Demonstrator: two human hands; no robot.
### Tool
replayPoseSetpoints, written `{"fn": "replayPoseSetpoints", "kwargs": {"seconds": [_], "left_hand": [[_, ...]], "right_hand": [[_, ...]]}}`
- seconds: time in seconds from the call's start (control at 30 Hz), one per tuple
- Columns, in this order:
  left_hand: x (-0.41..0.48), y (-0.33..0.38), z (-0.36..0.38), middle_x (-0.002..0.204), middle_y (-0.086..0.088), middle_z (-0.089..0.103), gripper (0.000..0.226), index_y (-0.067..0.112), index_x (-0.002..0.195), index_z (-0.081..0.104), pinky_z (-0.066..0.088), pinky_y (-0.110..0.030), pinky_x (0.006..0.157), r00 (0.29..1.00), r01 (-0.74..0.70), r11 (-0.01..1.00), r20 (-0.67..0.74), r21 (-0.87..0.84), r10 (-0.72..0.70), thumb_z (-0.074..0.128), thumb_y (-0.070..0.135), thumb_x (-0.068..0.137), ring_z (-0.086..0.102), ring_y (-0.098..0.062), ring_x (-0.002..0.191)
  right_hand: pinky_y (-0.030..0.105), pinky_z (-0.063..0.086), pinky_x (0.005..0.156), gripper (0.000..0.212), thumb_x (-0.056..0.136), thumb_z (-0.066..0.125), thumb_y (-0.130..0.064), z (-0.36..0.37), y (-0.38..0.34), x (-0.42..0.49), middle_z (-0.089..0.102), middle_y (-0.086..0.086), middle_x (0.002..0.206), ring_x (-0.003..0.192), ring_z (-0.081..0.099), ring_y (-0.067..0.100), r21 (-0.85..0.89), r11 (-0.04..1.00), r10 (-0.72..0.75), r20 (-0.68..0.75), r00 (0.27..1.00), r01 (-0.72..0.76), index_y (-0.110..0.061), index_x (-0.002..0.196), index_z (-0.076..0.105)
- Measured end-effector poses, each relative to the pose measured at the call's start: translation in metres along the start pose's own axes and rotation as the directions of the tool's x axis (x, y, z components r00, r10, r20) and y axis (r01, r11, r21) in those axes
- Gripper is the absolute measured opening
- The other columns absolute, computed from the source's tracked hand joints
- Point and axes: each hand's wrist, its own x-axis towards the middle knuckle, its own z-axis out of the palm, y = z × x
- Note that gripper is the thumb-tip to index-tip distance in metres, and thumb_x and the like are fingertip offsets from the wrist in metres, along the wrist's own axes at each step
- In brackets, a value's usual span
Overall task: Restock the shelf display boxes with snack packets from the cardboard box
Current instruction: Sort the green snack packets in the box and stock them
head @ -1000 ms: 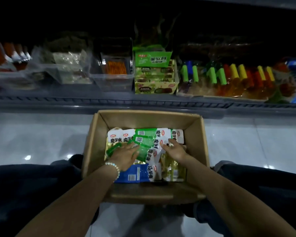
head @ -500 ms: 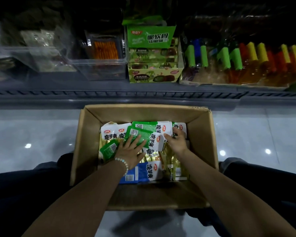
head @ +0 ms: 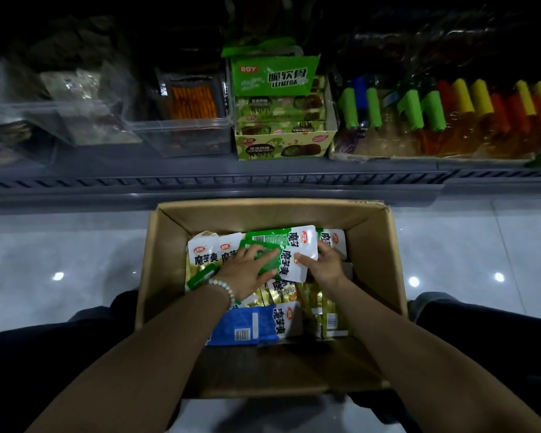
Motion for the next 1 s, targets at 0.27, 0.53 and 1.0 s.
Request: {"fn": "replayPoseSetpoints", "kwargs": {"seconds": [0.27, 0.53, 1.0], "left_hand": [[-0.009, 0.004, -0.028, 0.153, 0.000, 0.032, 0.089, 0.025, 0.150, 0.023, 0.030, -0.043, 0.114, 0.990, 0.075, 0.951, -0.094, -0.298, -0.108, 0.064, 0.059, 0.079, 0.032, -0.021, 0.139], [-0.056, 0.031, -0.046, 0.118, 0.010, 0.052, 0.052, 0.014, 0.125, 0.050, 0.043, -0.006, 0.074, 0.986, 0.015, 0.752, -0.116, -0.659, -0.121, 0.073, 0.034, 0.082, 0.051, -0.006, 0.104], [-0.169, 0.113, -0.134, 0.121, -0.005, 0.066, 0.056, 0.018, 0.121, 0.058, 0.047, -0.042, 0.101, 0.986, -0.167, 0.515, -0.158, -0.841, 0.061, 0.068, 0.046, 0.073, 0.063, -0.021, 0.111]], "right_hand": [[0.019, 0.055, 0.065, 0.028, 0.086, 0.067, -0.006, -0.018, -0.039, -0.021, 0.068, 0.011, 0.107, 0.080, 0.067, 0.015, -0.138, 0.990, 0.073, 0.288, 0.955, -0.034, -0.002, 0.113, 0.065], [0.024, 0.056, 0.056, 0.015, 0.084, 0.069, -0.010, -0.033, -0.076, -0.060, 0.071, 0.012, 0.092, 0.064, 0.069, 0.014, -0.126, 0.992, 0.022, 0.291, 0.956, 0.015, -0.007, 0.098, 0.068], [0.026, 0.056, 0.063, 0.027, 0.078, 0.075, -0.010, -0.037, -0.195, -0.182, 0.072, 0.006, 0.084, 0.067, 0.068, 0.015, 0.116, 0.947, -0.317, 0.166, 0.934, 0.300, -0.007, 0.103, 0.064]]}}
